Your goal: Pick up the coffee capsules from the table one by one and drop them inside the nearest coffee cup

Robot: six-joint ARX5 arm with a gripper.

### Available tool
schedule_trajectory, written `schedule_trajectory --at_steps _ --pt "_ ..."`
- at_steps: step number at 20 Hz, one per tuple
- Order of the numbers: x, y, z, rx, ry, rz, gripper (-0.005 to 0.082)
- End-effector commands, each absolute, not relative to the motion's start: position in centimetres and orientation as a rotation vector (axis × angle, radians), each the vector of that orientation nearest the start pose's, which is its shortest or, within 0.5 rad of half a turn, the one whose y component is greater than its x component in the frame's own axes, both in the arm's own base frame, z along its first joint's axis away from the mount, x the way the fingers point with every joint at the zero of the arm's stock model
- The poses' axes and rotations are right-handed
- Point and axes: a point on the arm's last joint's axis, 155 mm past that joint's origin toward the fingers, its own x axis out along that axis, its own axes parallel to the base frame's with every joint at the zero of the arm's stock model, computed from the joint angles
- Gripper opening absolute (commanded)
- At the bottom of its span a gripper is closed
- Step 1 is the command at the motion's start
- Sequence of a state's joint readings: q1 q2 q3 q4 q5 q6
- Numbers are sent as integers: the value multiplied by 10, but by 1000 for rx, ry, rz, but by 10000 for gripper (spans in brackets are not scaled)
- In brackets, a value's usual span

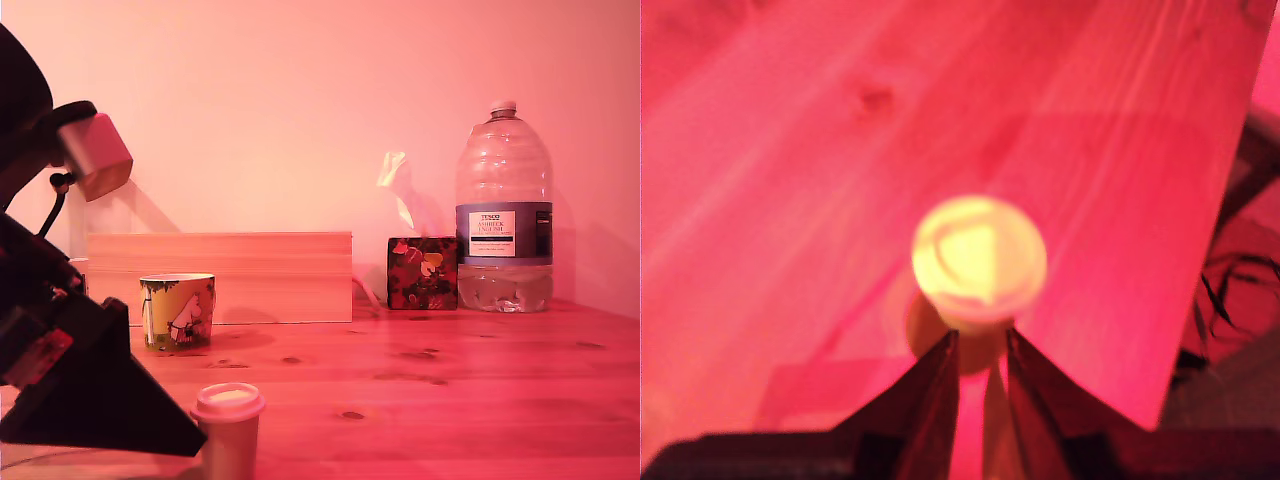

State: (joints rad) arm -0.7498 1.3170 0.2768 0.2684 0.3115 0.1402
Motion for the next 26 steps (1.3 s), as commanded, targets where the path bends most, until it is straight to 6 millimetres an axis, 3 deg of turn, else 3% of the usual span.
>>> schedule_trajectory --at_steps 1,3,4,12,26 --pt "185 -248 9 295 717 -1058 288" --pt "185 -248 9 295 716 -1057 562" --pt "186 -247 8 297 718 -1053 634" --pt "195 -256 18 286 645 -1058 641" --pt "205 -277 -5 367 697 -1102 641"
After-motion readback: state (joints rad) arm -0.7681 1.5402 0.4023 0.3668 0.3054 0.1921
